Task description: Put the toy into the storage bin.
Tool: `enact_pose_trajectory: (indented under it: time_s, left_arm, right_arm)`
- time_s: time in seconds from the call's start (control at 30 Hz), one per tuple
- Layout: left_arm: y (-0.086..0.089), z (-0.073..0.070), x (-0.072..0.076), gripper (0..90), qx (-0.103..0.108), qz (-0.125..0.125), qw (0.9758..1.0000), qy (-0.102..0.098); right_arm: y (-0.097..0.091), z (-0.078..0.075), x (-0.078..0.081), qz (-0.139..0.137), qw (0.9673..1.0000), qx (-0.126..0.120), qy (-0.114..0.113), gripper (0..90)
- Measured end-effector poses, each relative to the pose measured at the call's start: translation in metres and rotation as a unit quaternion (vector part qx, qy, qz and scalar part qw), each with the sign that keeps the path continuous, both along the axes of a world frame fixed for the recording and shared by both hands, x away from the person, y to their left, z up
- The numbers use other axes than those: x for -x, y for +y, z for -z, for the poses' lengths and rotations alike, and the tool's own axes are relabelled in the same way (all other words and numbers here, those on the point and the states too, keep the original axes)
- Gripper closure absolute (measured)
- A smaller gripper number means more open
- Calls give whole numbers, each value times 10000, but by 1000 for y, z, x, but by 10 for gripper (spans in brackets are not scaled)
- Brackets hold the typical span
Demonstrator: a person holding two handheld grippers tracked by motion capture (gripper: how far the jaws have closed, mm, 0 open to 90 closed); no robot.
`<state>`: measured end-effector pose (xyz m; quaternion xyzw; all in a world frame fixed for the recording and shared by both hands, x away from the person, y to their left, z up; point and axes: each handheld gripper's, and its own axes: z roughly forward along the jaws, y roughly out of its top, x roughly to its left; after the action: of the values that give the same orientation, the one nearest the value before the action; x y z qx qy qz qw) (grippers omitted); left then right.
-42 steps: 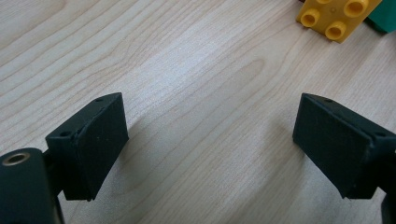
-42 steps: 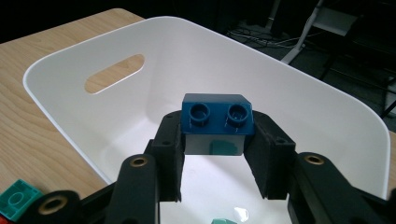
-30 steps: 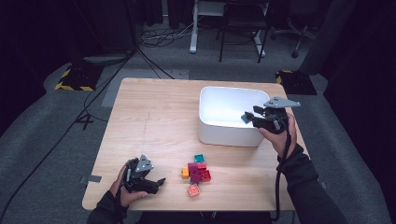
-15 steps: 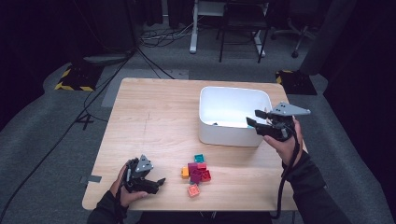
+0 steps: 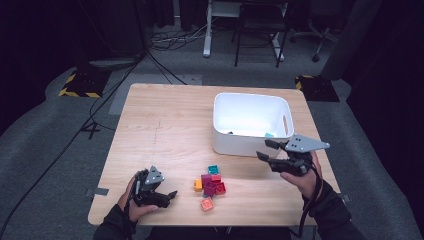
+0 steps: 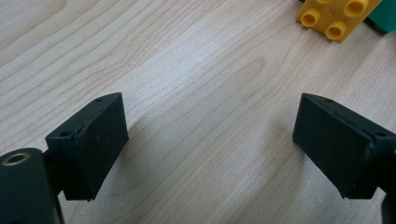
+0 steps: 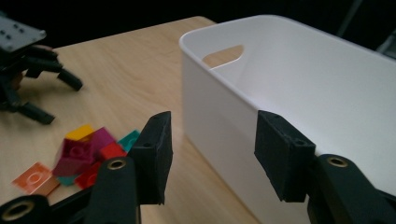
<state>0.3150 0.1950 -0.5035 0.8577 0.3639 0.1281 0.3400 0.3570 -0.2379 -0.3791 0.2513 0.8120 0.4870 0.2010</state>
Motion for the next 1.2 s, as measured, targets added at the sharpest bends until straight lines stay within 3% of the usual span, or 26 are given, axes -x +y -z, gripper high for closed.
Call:
enact_pose_trajectory:
  time_s: [0.27, 0.47, 0.67, 0.73, 0.8, 0.87, 1.03, 1.17, 1.2]
  left_arm:
    - [0, 0, 0, 104, -8, 8, 10000, -5]
    - [0, 0, 0, 105, -9, 8, 10000, -4]
    - [0, 0, 0, 105, -7, 8, 10000, -3]
    - [0, 0, 0, 105, -9, 8, 10000, -5]
    - [0, 0, 0, 104, -8, 7, 10000, -5]
    - [0, 0, 0, 104, -1, -1, 10000, 0]
    - [0, 0, 0, 105, -8, 7, 10000, -4]
    - [0, 0, 0, 104, -11, 9, 10000, -6]
    - [0, 0, 0, 105, -4, 1, 10000, -1]
  right_arm:
    - [21, 50, 17, -506, 9977, 243, 384, 447]
    - [41, 81, 23, -907, 9929, 371, 669, 420]
    - [66, 105, 27, -1101, 9884, 631, 838, 388]
    - [71, 110, 25, -1191, 9866, 678, 885, 377]
    - [77, 114, 24, -1138, 9865, 769, 887, 377]
    - [81, 117, 22, -1114, 9867, 675, 969, 359]
    - [88, 120, 20, -1119, 9865, 747, 936, 318]
    - [95, 122, 20, -1102, 9853, 829, 1009, 302]
    - [96, 122, 19, -1136, 9846, 957, 921, 303]
